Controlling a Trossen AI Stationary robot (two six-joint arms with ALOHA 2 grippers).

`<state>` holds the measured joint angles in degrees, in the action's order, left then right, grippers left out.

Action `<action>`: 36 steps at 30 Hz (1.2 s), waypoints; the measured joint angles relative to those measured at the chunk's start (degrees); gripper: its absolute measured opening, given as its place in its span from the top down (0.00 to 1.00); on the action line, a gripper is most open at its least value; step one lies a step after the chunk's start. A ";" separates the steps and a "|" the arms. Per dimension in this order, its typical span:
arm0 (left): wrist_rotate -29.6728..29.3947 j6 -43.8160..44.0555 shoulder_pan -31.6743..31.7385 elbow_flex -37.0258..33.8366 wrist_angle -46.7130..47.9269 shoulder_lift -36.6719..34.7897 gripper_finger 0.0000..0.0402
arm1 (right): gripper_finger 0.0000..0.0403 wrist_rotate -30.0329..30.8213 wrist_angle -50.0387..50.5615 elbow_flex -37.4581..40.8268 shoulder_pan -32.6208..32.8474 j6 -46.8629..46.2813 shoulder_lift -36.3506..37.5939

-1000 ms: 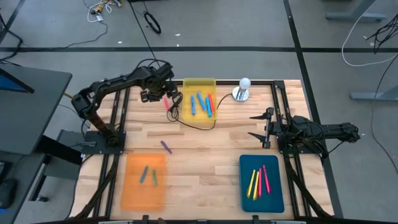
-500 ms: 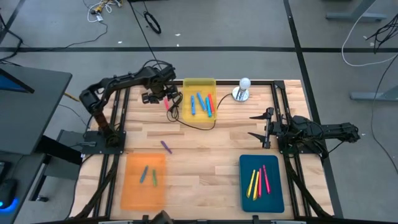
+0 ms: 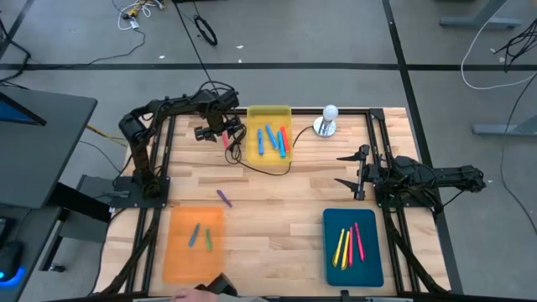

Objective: Pick & Place Markers
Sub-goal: Put the pink highlighter pen into the orange bin

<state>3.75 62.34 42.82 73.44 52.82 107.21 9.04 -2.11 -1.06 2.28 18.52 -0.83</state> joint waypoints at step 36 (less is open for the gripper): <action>5.71 -10.67 1.61 4.40 1.46 10.70 0.47 | 0.20 0.00 0.00 0.00 0.00 0.00 0.01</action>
<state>9.45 51.66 44.42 77.84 54.28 117.91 9.04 -2.11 -1.05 2.28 18.52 -0.83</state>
